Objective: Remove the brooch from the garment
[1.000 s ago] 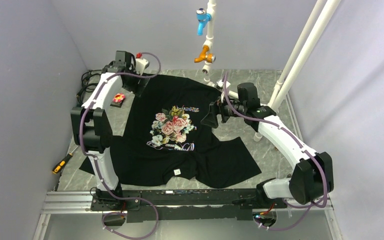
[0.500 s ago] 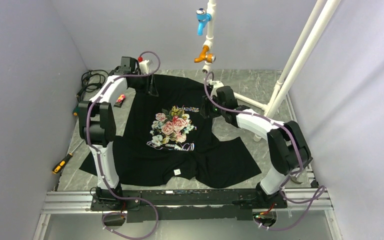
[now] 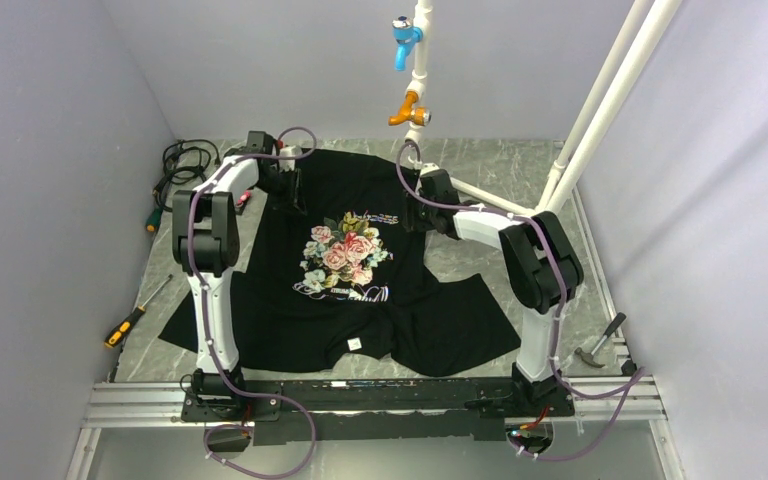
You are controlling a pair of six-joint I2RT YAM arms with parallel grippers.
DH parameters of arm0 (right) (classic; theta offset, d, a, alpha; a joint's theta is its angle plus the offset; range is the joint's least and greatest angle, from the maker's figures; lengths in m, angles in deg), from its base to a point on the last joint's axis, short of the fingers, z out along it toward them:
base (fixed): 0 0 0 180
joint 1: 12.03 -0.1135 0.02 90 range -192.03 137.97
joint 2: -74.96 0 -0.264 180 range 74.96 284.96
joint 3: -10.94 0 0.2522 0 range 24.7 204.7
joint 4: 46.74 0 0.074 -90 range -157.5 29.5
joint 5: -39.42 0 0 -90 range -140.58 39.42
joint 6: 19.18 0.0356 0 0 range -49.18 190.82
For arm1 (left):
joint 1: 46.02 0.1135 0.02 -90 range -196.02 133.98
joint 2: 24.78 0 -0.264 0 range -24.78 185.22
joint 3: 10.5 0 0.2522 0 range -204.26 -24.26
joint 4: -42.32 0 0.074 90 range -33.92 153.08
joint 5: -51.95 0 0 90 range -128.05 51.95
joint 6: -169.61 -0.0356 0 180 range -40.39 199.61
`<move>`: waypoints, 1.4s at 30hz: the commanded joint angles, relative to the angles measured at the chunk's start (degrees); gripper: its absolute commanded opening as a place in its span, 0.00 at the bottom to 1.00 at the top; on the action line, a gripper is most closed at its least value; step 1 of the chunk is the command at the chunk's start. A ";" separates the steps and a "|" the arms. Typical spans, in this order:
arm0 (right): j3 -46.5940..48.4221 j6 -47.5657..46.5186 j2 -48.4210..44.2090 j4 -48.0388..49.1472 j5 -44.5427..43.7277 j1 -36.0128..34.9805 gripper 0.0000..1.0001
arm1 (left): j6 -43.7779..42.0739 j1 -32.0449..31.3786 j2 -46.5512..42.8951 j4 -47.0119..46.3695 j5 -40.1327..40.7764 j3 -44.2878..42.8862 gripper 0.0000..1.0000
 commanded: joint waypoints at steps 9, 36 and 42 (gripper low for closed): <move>12.24 -3.13 8.49 -1.71 3.92 2.18 0.53 | -9.10 3.50 5.08 8.78 8.33 -9.62 0.29; -15.73 -40.39 -36.77 -42.21 23.41 -1.82 0.96 | -52.45 0.80 -62.56 12.83 4.61 51.33 0.79; -19.19 -43.19 -34.79 -41.98 18.33 -2.18 0.93 | -51.24 -3.59 -65.13 7.72 13.41 58.82 0.80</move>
